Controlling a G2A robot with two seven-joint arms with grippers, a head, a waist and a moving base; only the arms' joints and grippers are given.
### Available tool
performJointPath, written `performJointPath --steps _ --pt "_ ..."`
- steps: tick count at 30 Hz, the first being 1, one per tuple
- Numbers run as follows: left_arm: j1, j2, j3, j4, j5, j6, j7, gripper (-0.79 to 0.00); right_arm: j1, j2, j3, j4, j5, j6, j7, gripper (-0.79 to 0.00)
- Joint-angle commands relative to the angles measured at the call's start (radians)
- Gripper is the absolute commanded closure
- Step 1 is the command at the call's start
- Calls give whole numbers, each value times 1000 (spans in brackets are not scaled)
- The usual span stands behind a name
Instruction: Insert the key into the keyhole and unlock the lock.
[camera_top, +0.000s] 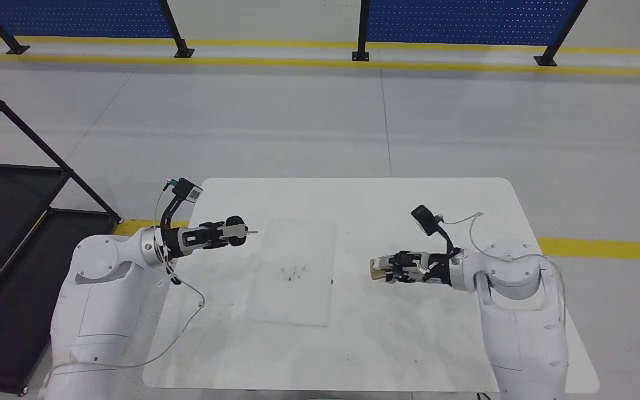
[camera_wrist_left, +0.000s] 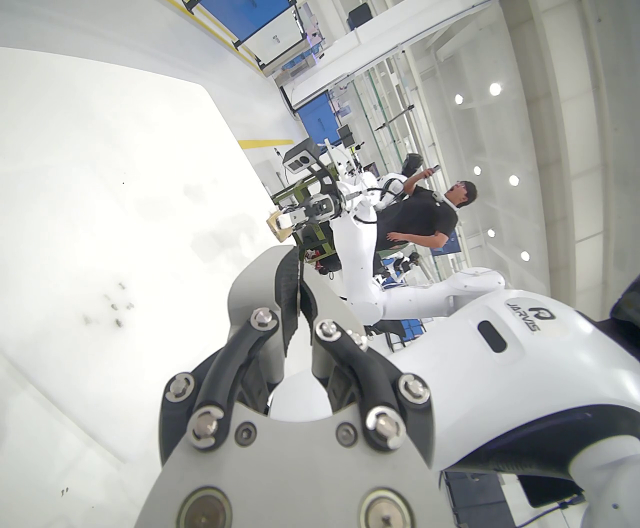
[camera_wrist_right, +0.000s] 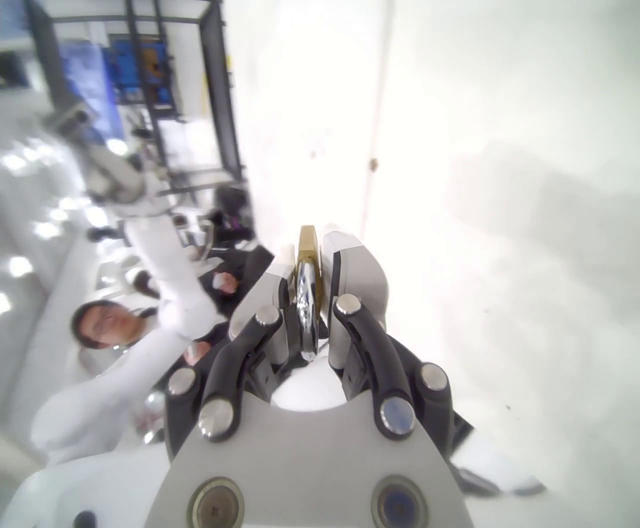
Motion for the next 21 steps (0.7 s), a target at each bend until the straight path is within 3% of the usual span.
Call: performJointPath --steps 1,12,17,21 --pt "0 0 0 0 0 0 0 0 -3 0 6 4 73 18 -34 0" --pt "0 0 0 0 0 0 0 0 -19 0 -15 17 275 17 -256 0" --pt "0 0 0 0 0 0 0 0 -23 4 -38 35 352 -80 -276 0" --pt "0 0 0 0 0 0 0 0 -23 4 -38 35 352 -80 -276 0"
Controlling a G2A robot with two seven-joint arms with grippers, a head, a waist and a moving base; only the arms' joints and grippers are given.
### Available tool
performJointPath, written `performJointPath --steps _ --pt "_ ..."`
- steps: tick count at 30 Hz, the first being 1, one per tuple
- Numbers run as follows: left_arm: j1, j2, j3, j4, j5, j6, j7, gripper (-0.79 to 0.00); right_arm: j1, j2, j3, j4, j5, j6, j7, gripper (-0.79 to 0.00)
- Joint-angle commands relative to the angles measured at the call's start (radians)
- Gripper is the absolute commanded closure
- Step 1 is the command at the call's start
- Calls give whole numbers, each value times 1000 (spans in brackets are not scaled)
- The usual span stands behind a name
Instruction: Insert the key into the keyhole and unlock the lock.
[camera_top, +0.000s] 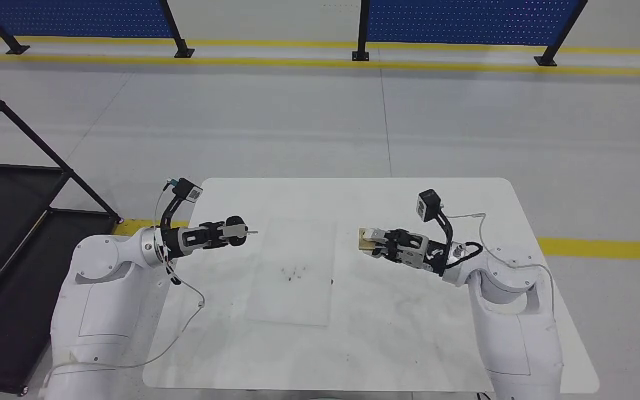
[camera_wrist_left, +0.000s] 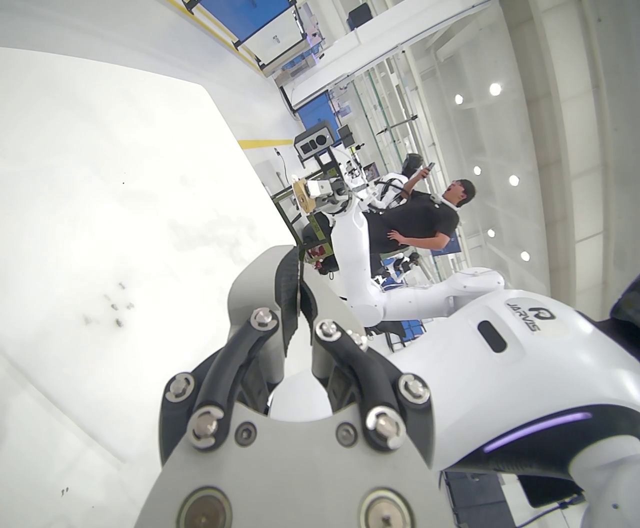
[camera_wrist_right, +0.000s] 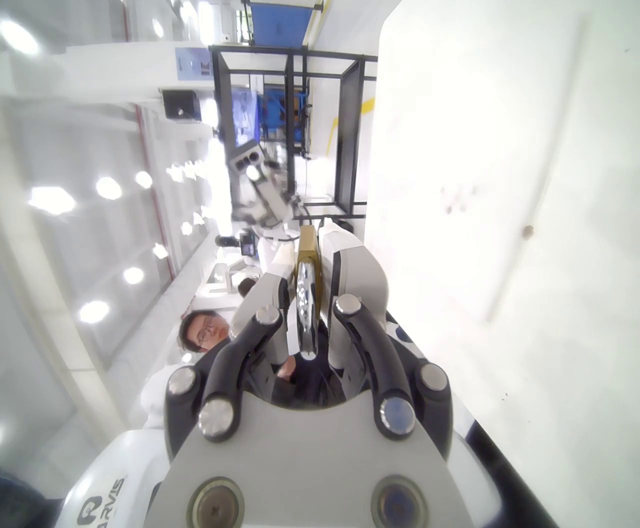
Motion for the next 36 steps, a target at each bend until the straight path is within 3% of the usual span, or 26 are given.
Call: performJointPath --steps 1,14,26,36 --pt "0 0 0 0 0 0 0 0 0 0 1 0 -1 3 -1 0" --pt "0 0 0 0 0 0 0 0 0 0 1 0 -1 3 -1 0" --pt "0 0 0 0 0 0 0 0 -22 -1 -91 12 82 -215 -194 0" --pt "0 0 0 0 0 0 0 0 9 7 -134 56 98 -245 -208 0"
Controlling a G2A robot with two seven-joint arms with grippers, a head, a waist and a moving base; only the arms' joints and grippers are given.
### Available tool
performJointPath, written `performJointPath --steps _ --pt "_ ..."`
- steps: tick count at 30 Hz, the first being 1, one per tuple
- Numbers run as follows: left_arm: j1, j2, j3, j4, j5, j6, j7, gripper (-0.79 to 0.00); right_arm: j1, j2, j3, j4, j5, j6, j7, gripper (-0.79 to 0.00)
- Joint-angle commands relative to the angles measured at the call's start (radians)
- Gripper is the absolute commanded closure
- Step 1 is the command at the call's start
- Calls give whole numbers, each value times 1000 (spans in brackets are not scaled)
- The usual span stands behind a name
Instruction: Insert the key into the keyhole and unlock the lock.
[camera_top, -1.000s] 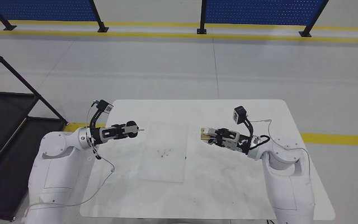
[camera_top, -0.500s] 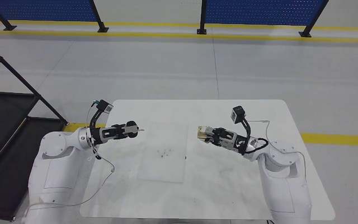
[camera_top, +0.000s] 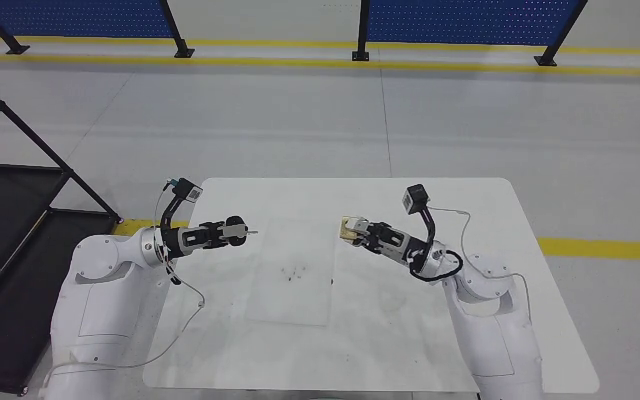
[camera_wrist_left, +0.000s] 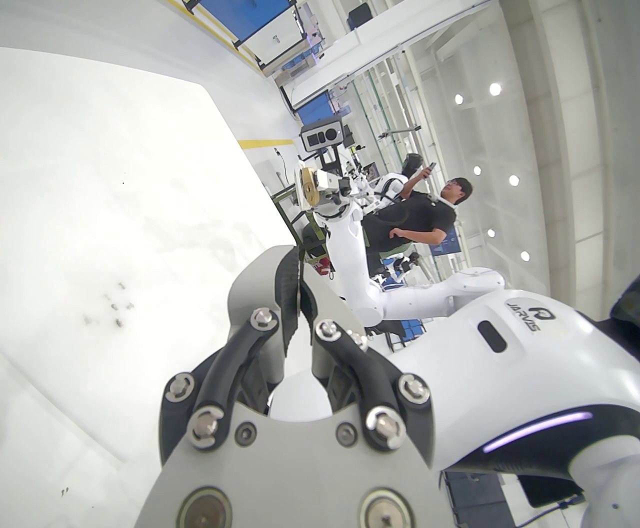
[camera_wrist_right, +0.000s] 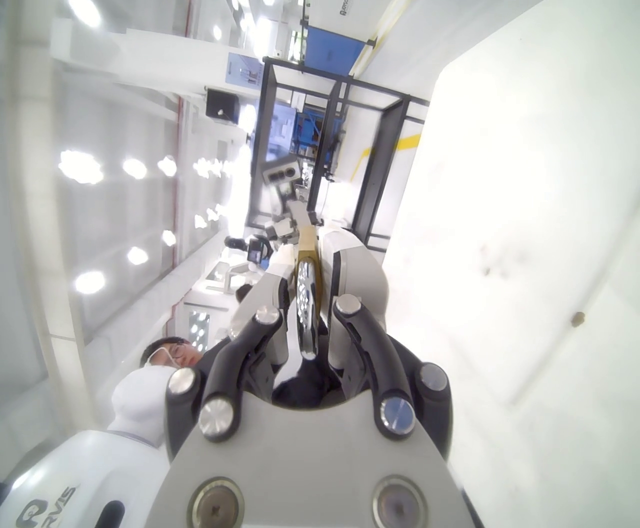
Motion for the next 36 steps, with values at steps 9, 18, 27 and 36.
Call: performJointPath --steps 9,18,27,36 --pt "0 0 0 0 0 0 0 0 0 0 0 1 1 0 1 0" --pt "-39 -24 201 -19 -42 24 99 0 0 0 0 1 1 0 1 0" --pt "-182 -54 394 89 -49 19 185 0 0 0 0 1 1 0 1 0" --pt "-233 -66 466 141 -48 -15 222 0 0 0 0 1 1 0 1 0"
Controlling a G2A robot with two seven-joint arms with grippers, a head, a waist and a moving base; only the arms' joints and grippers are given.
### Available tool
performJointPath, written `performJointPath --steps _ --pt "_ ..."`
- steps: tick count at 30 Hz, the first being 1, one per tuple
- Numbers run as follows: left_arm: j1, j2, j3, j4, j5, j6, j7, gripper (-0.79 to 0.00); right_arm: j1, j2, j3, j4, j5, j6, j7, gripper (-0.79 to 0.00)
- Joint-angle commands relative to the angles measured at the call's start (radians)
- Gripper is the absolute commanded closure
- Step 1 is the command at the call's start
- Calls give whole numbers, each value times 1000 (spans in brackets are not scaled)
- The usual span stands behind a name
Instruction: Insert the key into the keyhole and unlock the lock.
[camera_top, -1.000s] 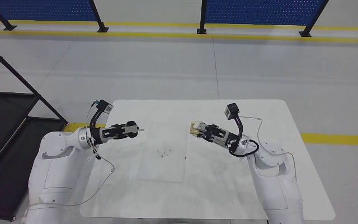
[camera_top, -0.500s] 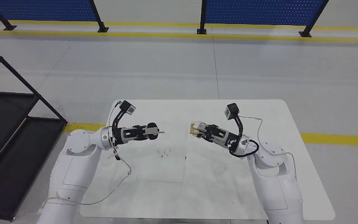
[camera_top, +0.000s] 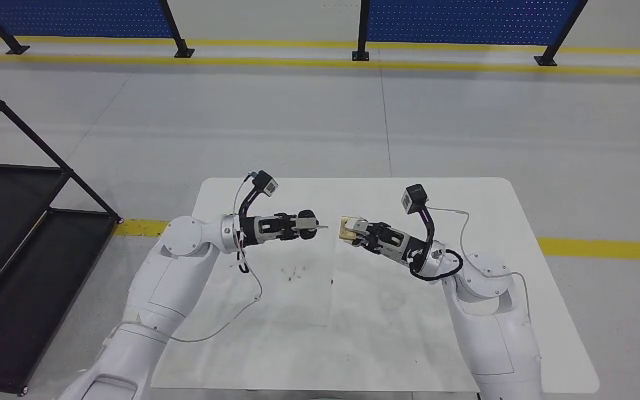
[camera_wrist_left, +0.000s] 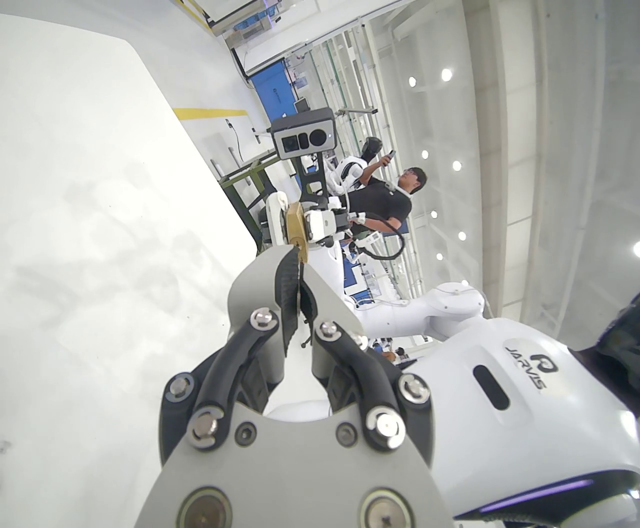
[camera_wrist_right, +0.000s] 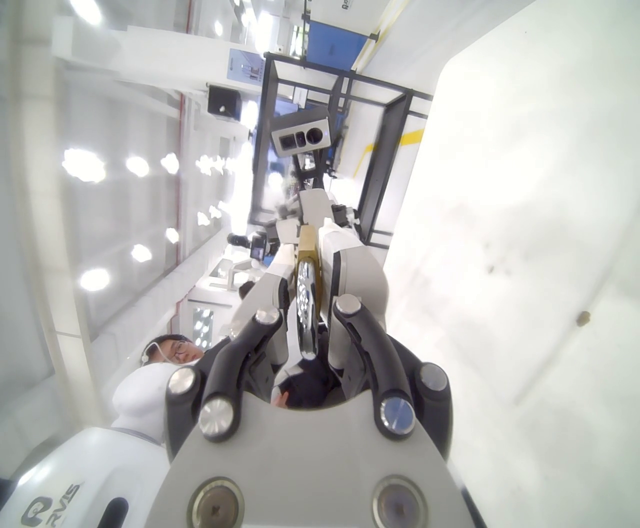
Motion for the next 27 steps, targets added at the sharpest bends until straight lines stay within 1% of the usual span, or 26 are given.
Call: performJointPath --steps 1,13,27 --pt "-7 -2 16 5 3 -7 4 0 0 0 0 0 0 0 0 0" --pt "-31 -12 73 32 -25 -30 25 0 0 0 0 0 0 0 0 0" --pt "-51 -15 98 57 -29 -43 39 0 0 0 0 0 0 0 0 0"
